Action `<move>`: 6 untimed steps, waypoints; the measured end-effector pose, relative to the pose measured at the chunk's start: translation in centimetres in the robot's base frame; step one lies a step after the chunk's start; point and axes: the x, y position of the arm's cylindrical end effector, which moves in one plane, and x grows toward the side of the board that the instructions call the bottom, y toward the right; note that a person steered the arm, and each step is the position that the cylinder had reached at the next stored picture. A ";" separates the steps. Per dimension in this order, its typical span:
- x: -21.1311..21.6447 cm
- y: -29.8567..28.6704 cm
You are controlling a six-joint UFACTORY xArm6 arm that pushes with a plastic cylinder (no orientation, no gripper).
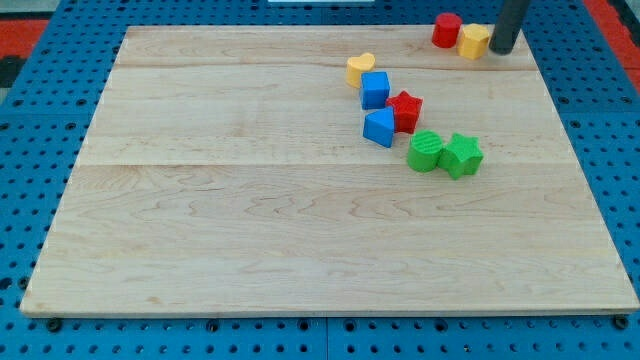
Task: Move the red circle close to the yellow heart
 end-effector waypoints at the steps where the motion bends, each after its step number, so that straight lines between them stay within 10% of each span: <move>1: -2.0 -0.4; 6: 2.3 -13.7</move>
